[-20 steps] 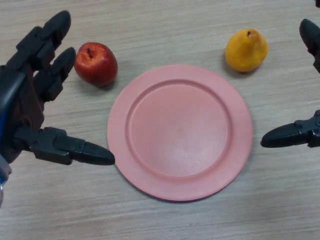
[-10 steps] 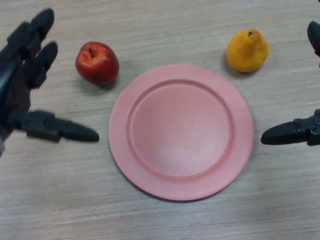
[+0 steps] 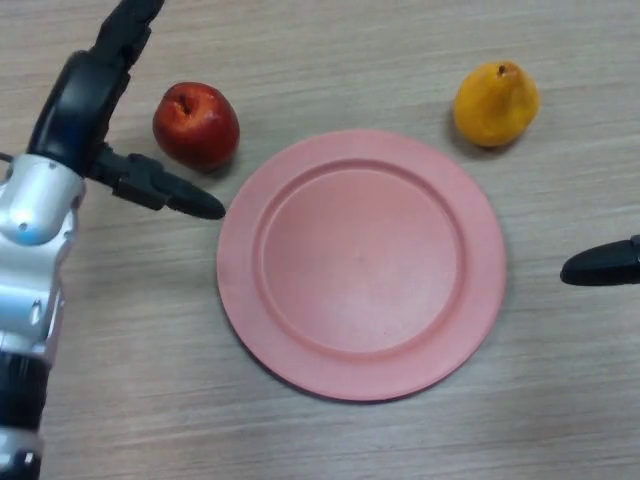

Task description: Pick up the red apple and place it on the plate

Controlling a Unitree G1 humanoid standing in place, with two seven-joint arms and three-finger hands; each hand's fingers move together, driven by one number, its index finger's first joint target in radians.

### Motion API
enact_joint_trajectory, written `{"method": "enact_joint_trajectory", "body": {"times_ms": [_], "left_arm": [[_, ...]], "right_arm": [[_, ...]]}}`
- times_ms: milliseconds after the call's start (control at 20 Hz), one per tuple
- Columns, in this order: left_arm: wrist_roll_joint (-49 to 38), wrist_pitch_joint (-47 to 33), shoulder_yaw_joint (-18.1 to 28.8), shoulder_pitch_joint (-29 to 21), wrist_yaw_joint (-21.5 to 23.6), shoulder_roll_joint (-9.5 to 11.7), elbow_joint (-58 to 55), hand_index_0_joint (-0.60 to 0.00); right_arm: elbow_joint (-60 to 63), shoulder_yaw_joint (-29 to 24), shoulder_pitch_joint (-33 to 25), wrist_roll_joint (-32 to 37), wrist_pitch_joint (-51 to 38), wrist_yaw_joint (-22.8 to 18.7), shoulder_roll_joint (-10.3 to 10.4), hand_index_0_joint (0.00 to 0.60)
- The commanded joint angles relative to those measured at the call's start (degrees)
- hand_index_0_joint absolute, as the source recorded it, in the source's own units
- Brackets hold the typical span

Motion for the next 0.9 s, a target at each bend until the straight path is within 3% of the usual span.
{"method": "enact_joint_trajectory", "body": {"times_ms": [50,300,450,600,650,800,850,900], "left_arm": [[1.27,-10.03,2.47,-6.94,6.25,0.98,2.11,0.0],[2.95,-9.82,0.47,-10.28,4.98,-0.94,11.36,0.0],[6.79,-13.44,-0.37,-11.93,8.43,-1.44,18.6,0.0],[6.96,-15.13,-0.22,-13.67,9.03,-2.08,23.22,0.0],[7.16,-15.54,-0.41,-13.95,9.06,-2.24,24.28,-0.049],[9.81,-17.65,-1.89,-14.06,10.18,-2.06,26.46,-0.4],[16.17,-18.67,-4.6,-13.43,10.4,-1.28,28.27,-0.544],[19.51,-19.14,-5.73,-12.87,10.2,-0.93,28.91,-0.6]], "right_arm": [[-4.34,-4.91,-0.6,-1.12,-7.42,0.43,-2.76,0.0],[-5.1,-8.26,0.26,-1.18,-7.02,2.46,-3.53,0.0],[-4.02,-10.96,2.27,-1.25,-8.68,4.09,-3.53,0.0],[-3.33,-12.3,3.35,-2.26,-9.91,4.44,-3.46,0.0],[-3.11,-12.78,3.49,-2.43,-10.14,4.54,-3.41,0.0],[-2.59,-13.18,3.97,-3.22,-11.48,4.65,-3.34,0.0],[-2.03,-13.59,4.3,-4.03,-12.52,4.89,-3.38,0.0],[-1.8,-13.84,4.46,-4.37,-12.92,5.06,-3.39,0.0]]}}
